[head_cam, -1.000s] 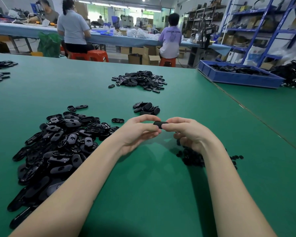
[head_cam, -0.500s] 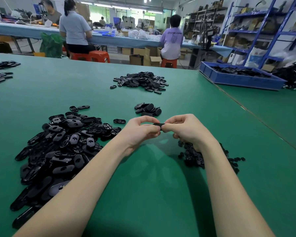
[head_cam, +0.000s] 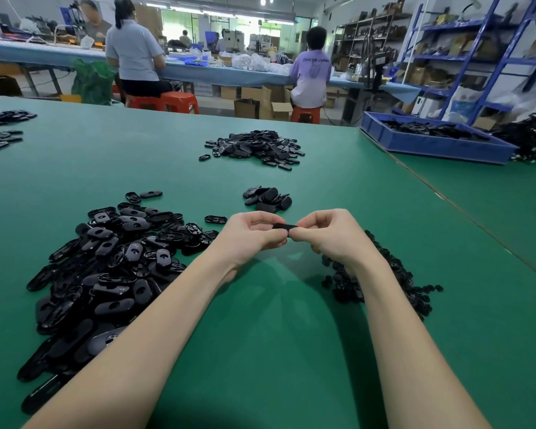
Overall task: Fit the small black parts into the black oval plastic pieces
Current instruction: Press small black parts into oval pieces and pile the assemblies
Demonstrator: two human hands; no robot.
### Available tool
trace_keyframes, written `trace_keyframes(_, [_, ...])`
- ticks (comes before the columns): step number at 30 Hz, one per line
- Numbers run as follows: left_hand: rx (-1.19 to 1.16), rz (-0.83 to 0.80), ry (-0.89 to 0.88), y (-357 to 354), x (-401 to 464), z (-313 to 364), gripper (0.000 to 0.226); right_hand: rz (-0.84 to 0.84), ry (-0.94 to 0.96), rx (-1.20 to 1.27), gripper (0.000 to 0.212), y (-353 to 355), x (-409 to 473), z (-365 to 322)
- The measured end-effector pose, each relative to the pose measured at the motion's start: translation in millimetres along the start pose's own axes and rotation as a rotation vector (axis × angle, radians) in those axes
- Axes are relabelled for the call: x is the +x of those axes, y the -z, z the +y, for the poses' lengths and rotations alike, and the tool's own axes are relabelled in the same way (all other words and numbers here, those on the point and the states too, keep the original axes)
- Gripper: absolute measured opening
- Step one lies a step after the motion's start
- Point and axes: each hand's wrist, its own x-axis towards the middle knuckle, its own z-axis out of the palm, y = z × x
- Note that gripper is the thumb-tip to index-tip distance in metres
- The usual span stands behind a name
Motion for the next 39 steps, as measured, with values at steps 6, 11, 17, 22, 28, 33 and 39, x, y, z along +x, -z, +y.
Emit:
trace_keyframes(6, [0.033, 0.034, 0.000, -2.8, 0.3, 0.9, 0.016, 0.044, 0.012, 0.020, 0.012, -5.4, 1.9, 3.8])
trace_keyframes(11, [0.111, 0.103, 0.005, -6.1, 0.7, -3.1, 0.016, 0.069, 0.034, 0.024, 0.014, -12.6, 3.2, 7.0])
trace_keyframes(17, [0.297, 0.147, -0.183, -3.7, 0.5, -1.6, 0.016, 0.086, 0.034, 0.182, 0.011, -13.8, 2.0, 9.1])
trace_keyframes(22, [0.683, 0.135, -0.367, 3.3, -0.7, -0.4, 0.018, 0.016, -0.050, 0.274, 0.008, -5.9, -0.5, 8.8])
trace_keyframes(28, [0.993, 0.309, -0.398, -2.4, 28.7, -2.6, 0.016, 0.093, -0.063, 0.208, 0.009, -2.1, 5.0, 14.9])
trace_keyframes(33, [1.157, 0.374, -0.362, -20.6, 71.9, 3.2, 0.019, 0.045, -0.081, 0.197, 0.009, -0.4, 4.9, 18.7])
trace_keyframes(39, [1.203, 0.392, -0.309, -31.1, 89.0, -5.9, 0.014, 0.020, -0.076, 0.183, 0.008, 0.6, 3.7, 18.7])
